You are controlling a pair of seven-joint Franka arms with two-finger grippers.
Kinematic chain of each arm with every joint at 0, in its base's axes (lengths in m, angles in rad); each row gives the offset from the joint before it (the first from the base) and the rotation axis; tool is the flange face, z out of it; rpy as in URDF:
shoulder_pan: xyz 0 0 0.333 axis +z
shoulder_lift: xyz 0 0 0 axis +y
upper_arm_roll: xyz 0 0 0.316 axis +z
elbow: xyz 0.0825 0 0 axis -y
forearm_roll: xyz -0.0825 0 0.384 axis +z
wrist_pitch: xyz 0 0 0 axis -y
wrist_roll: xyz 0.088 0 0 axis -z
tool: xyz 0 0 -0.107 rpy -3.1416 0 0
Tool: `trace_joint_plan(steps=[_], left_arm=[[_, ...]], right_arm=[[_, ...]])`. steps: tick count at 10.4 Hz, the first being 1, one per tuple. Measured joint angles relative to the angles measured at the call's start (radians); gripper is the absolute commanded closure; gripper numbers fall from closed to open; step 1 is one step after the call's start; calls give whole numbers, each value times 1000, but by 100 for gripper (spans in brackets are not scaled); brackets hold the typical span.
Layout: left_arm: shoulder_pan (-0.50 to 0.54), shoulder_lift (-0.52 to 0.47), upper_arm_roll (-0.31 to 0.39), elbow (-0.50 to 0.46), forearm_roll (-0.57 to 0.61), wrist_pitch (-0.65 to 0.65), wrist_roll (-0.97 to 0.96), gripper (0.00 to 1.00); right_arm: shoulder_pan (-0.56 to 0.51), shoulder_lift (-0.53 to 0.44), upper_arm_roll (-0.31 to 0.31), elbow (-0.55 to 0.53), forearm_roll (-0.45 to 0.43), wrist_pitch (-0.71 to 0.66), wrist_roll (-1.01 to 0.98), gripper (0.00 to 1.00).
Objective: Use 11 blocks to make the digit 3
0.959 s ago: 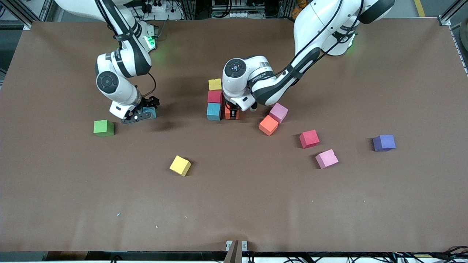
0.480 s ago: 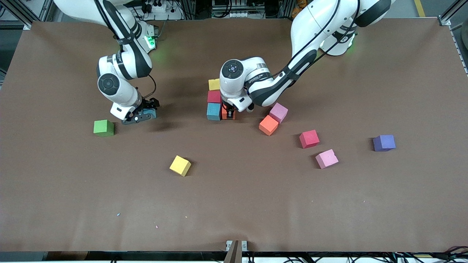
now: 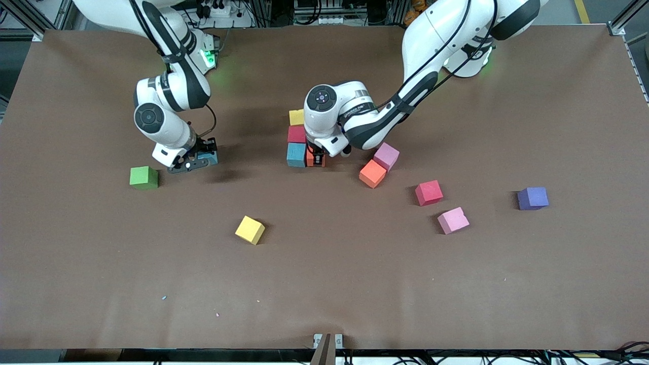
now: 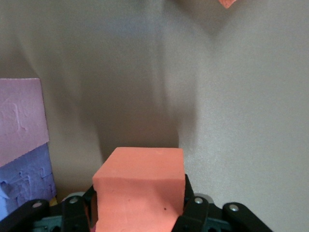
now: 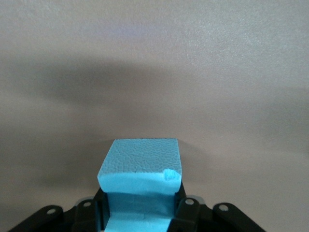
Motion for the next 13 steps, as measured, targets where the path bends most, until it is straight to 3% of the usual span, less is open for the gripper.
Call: trace_joint_plan(steps=[3, 7, 13], left_arm=[[-23, 3, 23, 1, 0, 0, 0, 100], [-32, 5, 31, 12, 0, 0, 0, 100], [-46, 14, 33, 28, 0, 0, 0, 97]], right_arm=[[2, 0, 17, 39, 24, 2, 1, 81], [10, 1, 106, 134, 41, -30, 142, 84], [30, 41, 131, 251, 45, -50, 293, 87]])
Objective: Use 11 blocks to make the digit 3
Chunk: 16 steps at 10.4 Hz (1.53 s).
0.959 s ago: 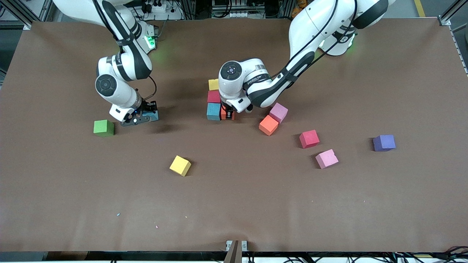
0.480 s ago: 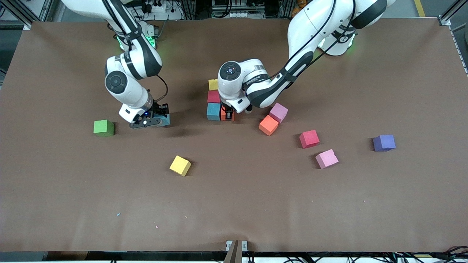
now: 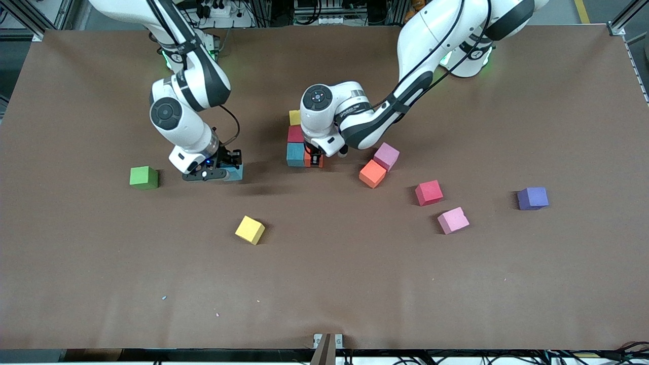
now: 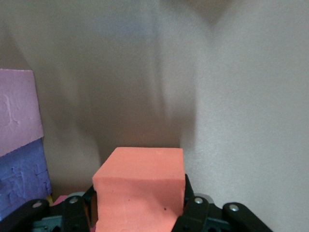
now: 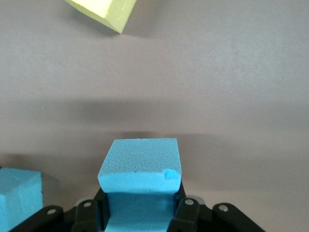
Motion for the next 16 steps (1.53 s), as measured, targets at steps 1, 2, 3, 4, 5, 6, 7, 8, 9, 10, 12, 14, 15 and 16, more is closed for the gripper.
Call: trace_joint_plan(steps=[1, 2, 3, 4, 5, 6, 7, 8, 9, 10, 12, 14, 15, 16], left_arm=[[-1, 1, 0, 0, 0, 0, 0, 86], [-1, 1, 2, 0, 0, 0, 0, 64], [0, 2, 4, 1, 0, 0, 0, 9], [1, 2, 6, 2, 0, 0, 0, 0], [2, 2, 7, 3, 0, 0, 0, 0], [2, 2, 8, 4, 0, 0, 0, 0], [2, 2, 8, 6, 0, 0, 0, 0], [2, 2, 8, 8, 0, 0, 0, 0], [2, 1, 8, 12, 1, 0, 0, 0], [2, -1, 8, 16, 1, -2, 0, 0], [2, -20, 6, 21, 2, -27, 0, 0], [2, -68, 1, 19, 2, -71, 2, 0], [4, -98, 1, 10, 3, -87, 7, 0], [13, -128, 2, -7, 3, -93, 11, 0]], right_arm=[[2, 21, 12, 23, 2, 0, 27, 87], [3, 37, 26, 40, 3, 0, 63, 87], [5, 50, 44, 57, 3, 0, 102, 87], [6, 57, 57, 73, 4, 0, 138, 87], [7, 67, 69, 92, 4, 0, 175, 87], [9, 82, 77, 114, 4, 0, 212, 87], [13, 103, 82, 140, 4, -3, 246, 89], [16, 124, 86, 167, 4, -10, 271, 91], [18, 141, 89, 194, 5, -24, 297, 91], [21, 155, 92, 220, 5, -44, 332, 91], [42, 181, 94, 264, 5, -68, 402, 93], [79, 206, 95, 295, 5, -69, 475, 93], [98, 218, 96, 313, 5, -69, 506, 93], [117, 234, 96, 333, 4, -69, 534, 93]])
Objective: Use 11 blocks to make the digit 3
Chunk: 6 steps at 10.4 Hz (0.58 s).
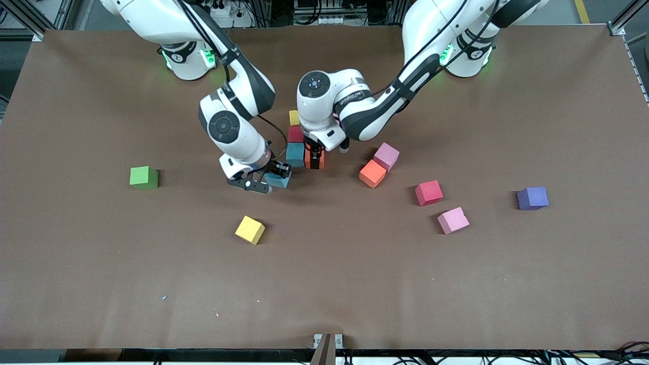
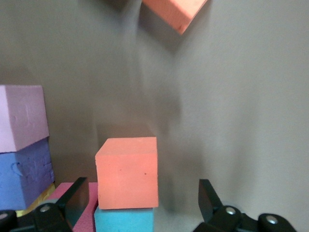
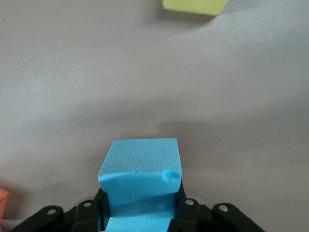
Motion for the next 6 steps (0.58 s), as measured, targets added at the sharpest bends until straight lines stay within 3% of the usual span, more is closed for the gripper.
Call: trace_joint_plan(steps=[2, 3, 6], left_arm=[[45, -59, 0, -35, 0, -15, 31, 0], [78, -86, -4, -53, 0, -25, 66, 0], [215, -122, -70, -83, 0, -71, 232, 0]], right_arm=[[33, 36, 0, 43, -38, 0, 53, 94], [44, 54, 0, 58, -97, 0, 84, 94], [49, 99, -3, 93, -168, -7, 111, 94]])
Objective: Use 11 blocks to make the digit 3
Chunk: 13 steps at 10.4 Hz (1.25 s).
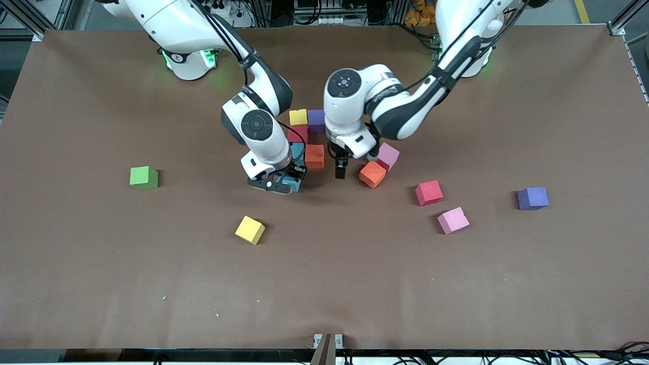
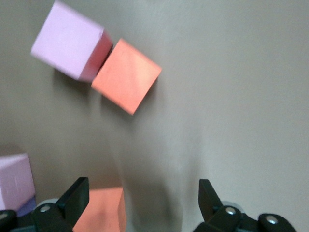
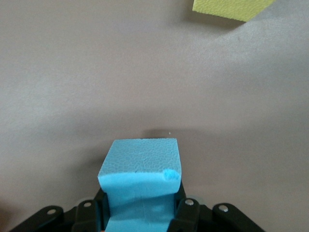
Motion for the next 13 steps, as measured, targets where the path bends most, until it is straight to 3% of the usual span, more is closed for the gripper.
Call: trace_joint_plan(steps=[4, 10, 13], left_arm=[[141, -3, -33, -4, 0, -23, 358, 0], [358, -22, -53, -3, 0, -148, 1009, 0], [424, -23, -60, -23, 0, -173, 1240, 0]], right_arm=[[4, 60, 21, 13, 0, -2, 0, 94], [6, 64, 37, 20, -1, -7, -69, 95], [5, 66, 37, 27, -1, -33, -95, 95]])
